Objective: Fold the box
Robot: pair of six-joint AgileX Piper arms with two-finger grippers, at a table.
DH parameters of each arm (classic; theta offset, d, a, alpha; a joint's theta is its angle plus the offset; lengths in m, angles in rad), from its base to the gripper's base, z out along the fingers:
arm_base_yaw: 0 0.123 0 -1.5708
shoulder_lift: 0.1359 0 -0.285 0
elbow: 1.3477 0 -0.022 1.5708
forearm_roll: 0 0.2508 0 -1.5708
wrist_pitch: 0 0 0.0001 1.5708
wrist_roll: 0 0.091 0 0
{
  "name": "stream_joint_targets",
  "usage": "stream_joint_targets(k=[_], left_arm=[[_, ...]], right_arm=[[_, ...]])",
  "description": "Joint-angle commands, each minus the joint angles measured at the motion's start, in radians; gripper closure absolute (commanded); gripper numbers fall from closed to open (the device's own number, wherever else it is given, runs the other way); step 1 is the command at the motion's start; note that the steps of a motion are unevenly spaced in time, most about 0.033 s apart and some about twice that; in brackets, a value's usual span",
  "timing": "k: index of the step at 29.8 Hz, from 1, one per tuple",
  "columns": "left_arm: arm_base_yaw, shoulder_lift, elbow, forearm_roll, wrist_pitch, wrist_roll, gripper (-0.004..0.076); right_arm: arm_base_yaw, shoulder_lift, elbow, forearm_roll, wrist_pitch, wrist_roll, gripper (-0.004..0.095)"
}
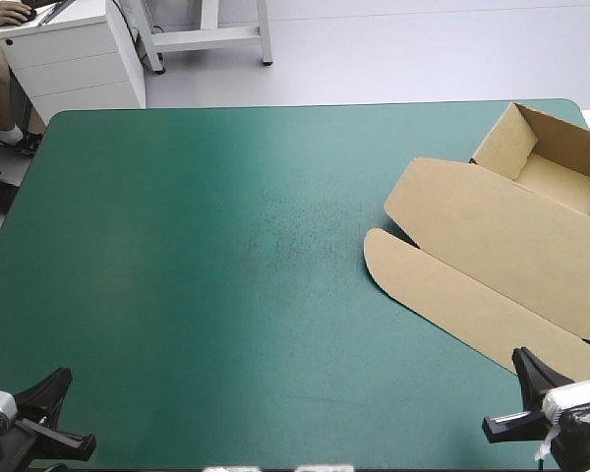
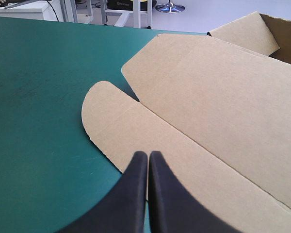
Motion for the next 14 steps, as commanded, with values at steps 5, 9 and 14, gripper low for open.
stream_joint_targets(k=[5,9,14], left_arm=[[-0.002,-0.013,-0.022,0.012,-0.072,-0.008,0.0734],[-0.002,-0.013,-0.022,0.012,-0.072,-0.008,0.0734],[-0.002,-0.013,-0.022,0.012,-0.072,-0.008,0.0734]], right_arm=[[0.005,0.008,-0.024,-0.017,-0.060,0.006,0.0913],[0.005,0.008,-0.024,-0.017,-0.060,0.006,0.0913],[0.005,0.008,-0.024,-0.017,-0.060,0.006,0.0913]])
